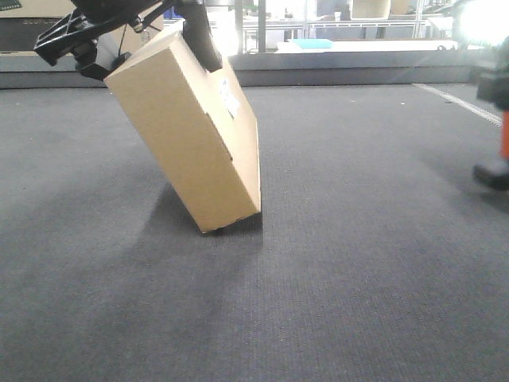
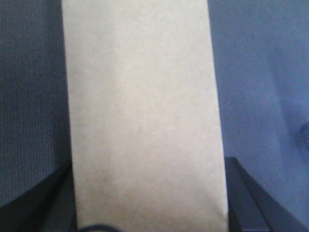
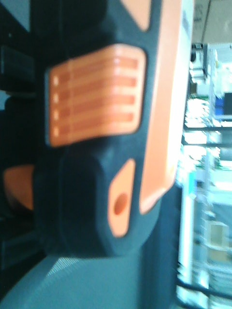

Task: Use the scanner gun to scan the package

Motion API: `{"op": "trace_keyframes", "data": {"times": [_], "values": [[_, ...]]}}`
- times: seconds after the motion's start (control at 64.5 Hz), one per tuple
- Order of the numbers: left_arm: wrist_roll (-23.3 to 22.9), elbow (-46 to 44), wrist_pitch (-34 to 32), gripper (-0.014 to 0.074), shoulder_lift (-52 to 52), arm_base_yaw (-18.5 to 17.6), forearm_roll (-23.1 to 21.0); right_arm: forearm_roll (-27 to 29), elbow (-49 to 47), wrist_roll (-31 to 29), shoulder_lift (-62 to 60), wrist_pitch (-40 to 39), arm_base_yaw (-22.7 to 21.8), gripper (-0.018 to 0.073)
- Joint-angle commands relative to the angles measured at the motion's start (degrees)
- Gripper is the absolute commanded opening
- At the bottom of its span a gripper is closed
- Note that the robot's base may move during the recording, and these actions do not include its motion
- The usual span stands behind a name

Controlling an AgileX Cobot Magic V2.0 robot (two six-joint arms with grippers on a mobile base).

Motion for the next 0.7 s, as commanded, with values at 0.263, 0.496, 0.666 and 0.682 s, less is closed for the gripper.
{"op": "trace_keyframes", "data": {"times": [0.263, 0.496, 0.666, 0.682], "values": [[0.0, -0.5, -0.4, -0.0111, -0.4, 0.1, -3.6, 13.9, -3.0, -25.4, -5.9, 2.6, 0.0, -0.0153], [0.0, -0.5, -0.4, -0.0111, -0.4, 0.1, -3.6, 13.4, -3.0, -27.2, -5.9, 2.9, 0.0, -0.0153], [0.0, -0.5, -0.4, -0.0111, -0.4, 0.1, -3.6, 13.4, -3.0, -27.3, -5.5, 2.9, 0.0, -0.0153], [0.0, -0.5, -0.4, -0.0111, -0.4, 0.1, -3.6, 13.4, -3.0, -27.3, -5.5, 2.9, 0.0, -0.0153]]}}
